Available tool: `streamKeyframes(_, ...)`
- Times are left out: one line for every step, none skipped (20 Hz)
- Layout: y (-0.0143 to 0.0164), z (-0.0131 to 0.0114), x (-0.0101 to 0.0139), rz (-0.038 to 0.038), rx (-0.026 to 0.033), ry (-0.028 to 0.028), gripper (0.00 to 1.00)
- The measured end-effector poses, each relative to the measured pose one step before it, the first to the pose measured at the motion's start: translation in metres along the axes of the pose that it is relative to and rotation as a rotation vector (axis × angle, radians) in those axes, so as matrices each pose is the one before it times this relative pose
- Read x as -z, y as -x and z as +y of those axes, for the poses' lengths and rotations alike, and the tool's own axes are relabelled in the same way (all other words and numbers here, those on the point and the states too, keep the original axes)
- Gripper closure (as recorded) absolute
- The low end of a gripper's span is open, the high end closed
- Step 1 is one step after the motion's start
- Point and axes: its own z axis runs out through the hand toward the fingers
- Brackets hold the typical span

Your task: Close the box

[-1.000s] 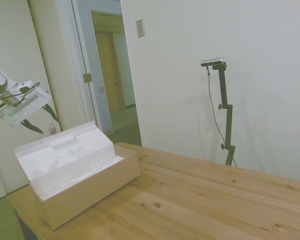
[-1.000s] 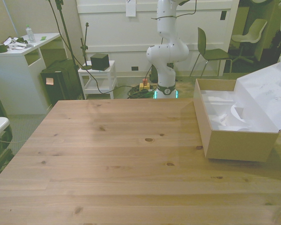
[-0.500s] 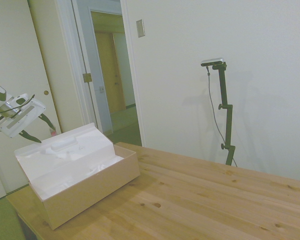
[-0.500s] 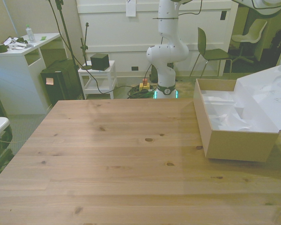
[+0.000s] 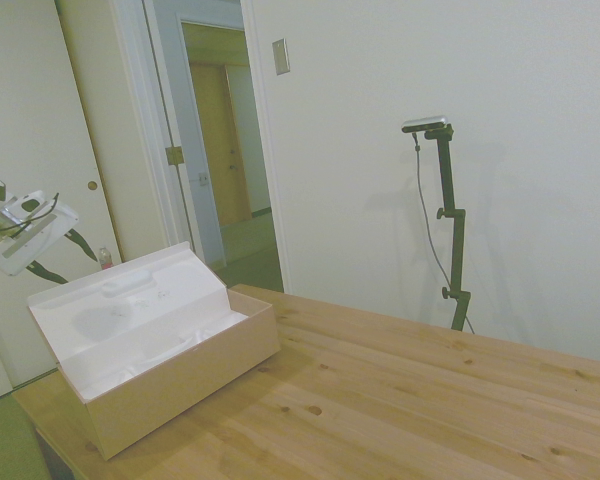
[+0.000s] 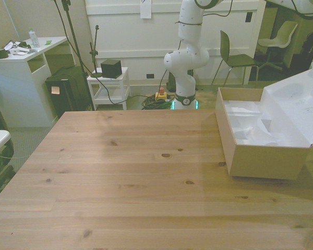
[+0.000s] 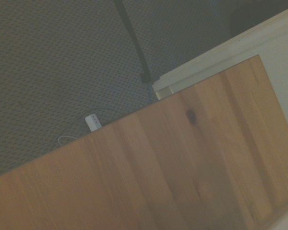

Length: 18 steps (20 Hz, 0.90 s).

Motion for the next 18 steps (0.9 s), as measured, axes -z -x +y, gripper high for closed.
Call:
streamKeyframes(-0.00166,-0.0064,-0.00675,-0.00573,0.00319,0.00317,0.0)
streamKeyframes(-0.00129,-0.00679,-0.00459,-0.0055,0.0007,0.00133,0.0)
streamKeyframes(-0.00128,-0.00582,-0.00225,-0.00328,0.00066,0.00249,0.0)
streamKeyframes(-0.00158,-0.00471,-0.00021,-0.00072,-0.00061,0.0025,0.0)
streamKeyframes(-0.00182,-0.0032,0.00079,-0.00235,-0.0034,0.00324,0.0)
streamKeyframes(-0.00245,-0.00102,0.00116,-0.00237,-0.00447,0.00719,0.0)
streamKeyframes(-0.00321,0.00107,0.00092,-0.00243,-0.00765,0.01102,0.0)
streamKeyframes(-0.00355,0.00321,-0.00016,-0.00269,-0.00992,0.015,0.0)
streamKeyframes(-0.004,0.00443,-0.00112,-0.00219,-0.01135,0.01498,0.0)
streamKeyframes(-0.00401,0.00523,-0.00216,-0.00254,-0.01187,0.01598,0.0)
streamKeyframes(-0.00438,0.00619,-0.00303,-0.00082,-0.01286,0.01353,0.0)
streamKeyframes(-0.00409,0.00625,-0.00384,-0.00117,-0.01212,0.0118,0.0)
streamKeyframes(-0.00327,0.0063,-0.00536,-0.00312,-0.01056,0.01308,0.0)
streamKeyframes(-0.0025,0.00638,-0.00674,-0.00593,-0.00965,0.01468,0.0)
streamKeyframes(-0.0016,0.00572,-0.00655,-0.00633,-0.0075,0.01366,0.0)
streamKeyframes(-0.00136,0.00622,-0.0061,-0.00421,-0.00686,0.01528,0.0)
streamKeyframes(-0.00153,0.00644,-0.0041,-0.00181,-0.00747,0.01227,0.0)
streamKeyframes(-0.00214,0.00786,-0.00022,0.00166,-0.01025,0.01037,0.0)
